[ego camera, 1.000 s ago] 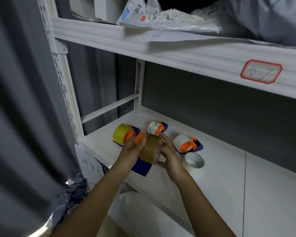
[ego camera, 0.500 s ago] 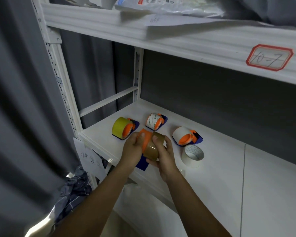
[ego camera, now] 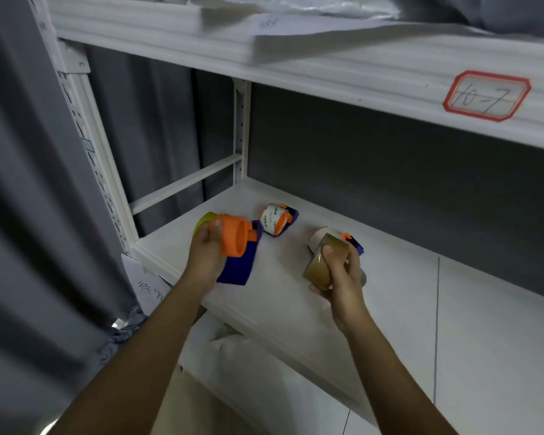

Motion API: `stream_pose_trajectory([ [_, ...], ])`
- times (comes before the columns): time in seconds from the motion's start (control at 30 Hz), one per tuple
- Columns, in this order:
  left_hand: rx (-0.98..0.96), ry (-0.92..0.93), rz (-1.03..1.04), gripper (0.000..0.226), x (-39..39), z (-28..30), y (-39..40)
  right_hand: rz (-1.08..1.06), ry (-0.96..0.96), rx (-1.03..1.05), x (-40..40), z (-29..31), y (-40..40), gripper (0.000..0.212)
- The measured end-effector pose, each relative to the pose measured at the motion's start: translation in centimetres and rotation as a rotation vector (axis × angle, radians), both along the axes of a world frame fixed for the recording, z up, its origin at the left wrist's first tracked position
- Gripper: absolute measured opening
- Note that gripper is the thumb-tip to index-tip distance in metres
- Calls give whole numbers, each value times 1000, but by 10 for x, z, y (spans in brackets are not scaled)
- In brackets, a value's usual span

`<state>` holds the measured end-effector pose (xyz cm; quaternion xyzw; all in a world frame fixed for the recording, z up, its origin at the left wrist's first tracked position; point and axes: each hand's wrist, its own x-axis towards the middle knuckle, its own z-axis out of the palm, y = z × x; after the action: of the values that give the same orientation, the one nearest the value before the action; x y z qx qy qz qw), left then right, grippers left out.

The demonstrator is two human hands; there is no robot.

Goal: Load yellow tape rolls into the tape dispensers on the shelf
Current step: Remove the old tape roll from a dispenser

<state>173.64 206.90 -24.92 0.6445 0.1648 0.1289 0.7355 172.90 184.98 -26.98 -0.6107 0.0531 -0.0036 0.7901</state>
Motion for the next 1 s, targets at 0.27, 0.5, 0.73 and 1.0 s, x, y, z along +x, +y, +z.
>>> stream_pose_trajectory([
  [0.27,220,180,-127,40,25,-28,-41,-3,-104,-497,7,-9,-5,82],
  [0.5,178,280,-244,22,20,-56,-57,-163,-91,-692,2,-18,-56,85],
  [0.73,314,363,-86,35,17,-65,-66,-251,9,-850,3,-24,-99,85],
  [1.0,618,349,88,48,4,-49,-95,-142,153,-1138,-2,-44,-144,81],
])
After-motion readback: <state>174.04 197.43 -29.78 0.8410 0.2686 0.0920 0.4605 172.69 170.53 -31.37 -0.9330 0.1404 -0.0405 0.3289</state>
